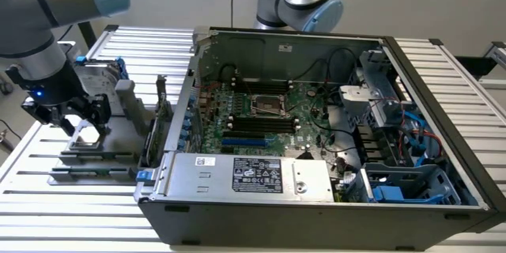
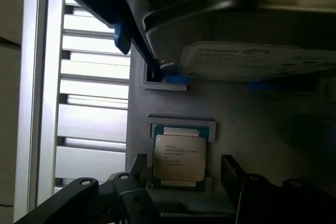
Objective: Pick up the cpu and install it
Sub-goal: 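Pick up the cpu and move it towards the insertion slot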
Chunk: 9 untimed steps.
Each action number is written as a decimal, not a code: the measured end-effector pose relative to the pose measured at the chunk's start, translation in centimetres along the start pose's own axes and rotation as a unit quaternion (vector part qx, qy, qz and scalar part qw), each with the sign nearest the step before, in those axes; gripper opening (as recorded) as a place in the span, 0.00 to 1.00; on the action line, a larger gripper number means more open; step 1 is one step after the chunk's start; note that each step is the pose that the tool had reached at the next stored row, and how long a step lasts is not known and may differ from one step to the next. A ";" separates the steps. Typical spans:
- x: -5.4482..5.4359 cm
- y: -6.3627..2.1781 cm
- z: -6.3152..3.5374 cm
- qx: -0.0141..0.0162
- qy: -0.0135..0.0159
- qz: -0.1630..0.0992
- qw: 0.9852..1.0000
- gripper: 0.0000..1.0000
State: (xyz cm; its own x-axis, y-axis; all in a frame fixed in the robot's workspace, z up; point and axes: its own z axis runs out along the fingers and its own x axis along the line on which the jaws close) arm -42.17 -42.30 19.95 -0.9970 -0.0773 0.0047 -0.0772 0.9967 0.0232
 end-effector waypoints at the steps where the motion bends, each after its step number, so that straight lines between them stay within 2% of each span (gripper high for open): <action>1: 0.0 -0.05 0.14 0.000 0.001 0.001 1.000 0.67; 3: -0.1 -0.10 0.34 0.000 0.003 0.002 1.000 0.67; 6: -0.1 -0.10 0.48 -0.001 0.014 0.006 1.000 0.67; 7: -0.1 -0.10 0.56 -0.001 0.016 0.007 1.000 0.67; 9: -0.2 -0.11 0.74 -0.001 0.018 0.010 1.000 0.67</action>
State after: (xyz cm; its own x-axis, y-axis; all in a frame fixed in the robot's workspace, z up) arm -41.96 -42.38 19.21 -0.9975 -0.0587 0.0405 -0.0577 0.9980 0.0256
